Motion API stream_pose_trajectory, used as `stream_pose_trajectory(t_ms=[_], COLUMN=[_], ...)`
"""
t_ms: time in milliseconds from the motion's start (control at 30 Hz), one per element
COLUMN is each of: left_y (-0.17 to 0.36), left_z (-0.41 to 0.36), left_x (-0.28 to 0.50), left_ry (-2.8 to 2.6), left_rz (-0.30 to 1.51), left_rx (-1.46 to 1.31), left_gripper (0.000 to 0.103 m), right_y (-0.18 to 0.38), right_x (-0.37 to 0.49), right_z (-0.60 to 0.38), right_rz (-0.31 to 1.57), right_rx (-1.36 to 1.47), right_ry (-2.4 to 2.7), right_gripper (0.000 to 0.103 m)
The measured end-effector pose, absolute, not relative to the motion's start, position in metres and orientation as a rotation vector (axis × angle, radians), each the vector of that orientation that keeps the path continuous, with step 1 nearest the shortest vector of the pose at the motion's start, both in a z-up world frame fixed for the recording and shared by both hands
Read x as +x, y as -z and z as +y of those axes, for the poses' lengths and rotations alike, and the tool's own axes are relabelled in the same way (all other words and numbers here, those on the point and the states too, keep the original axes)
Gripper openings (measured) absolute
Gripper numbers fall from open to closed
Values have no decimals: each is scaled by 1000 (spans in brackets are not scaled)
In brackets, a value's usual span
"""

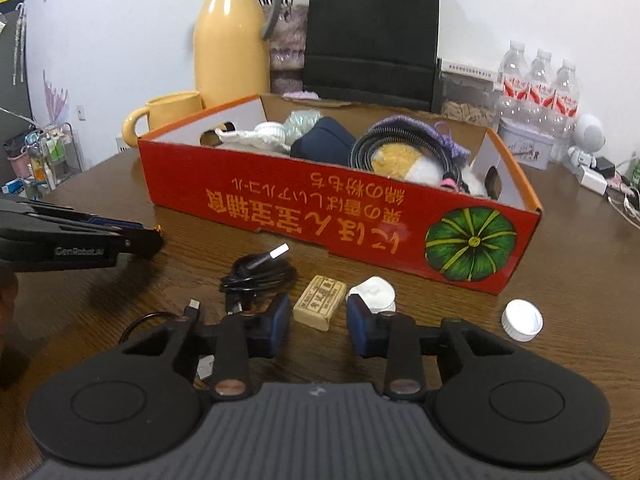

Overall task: Organize objects
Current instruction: 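Withdraw both tools from the box toward the table, then grasp the orange clip with the left tool while the right tool grasps the beige block, then carry the orange clip and beige block into the box and open both tools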

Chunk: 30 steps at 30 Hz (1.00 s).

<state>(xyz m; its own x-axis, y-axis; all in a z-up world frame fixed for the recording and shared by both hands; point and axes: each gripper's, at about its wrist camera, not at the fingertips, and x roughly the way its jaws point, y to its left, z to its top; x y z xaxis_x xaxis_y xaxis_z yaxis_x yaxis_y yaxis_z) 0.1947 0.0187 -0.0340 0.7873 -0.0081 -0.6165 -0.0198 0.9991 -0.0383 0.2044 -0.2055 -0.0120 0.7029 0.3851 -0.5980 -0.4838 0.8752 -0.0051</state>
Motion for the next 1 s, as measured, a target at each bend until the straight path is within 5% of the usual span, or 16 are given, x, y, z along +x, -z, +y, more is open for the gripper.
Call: stream_pose_trajectory(t_ms=[33, 1000], left_y=[34, -27], left_z=[18, 11], left_x=[194, 184], left_ry=[-6, -24], left_rz=[662, 461], left_rx=[-40, -49], left_gripper=[12, 11], right_y=[12, -35], right_x=[205, 194], right_z=[-205, -212], right_rz=[628, 402], right_rx=[-163, -117], right_ry=[-487, -503], right_gripper=[25, 24])
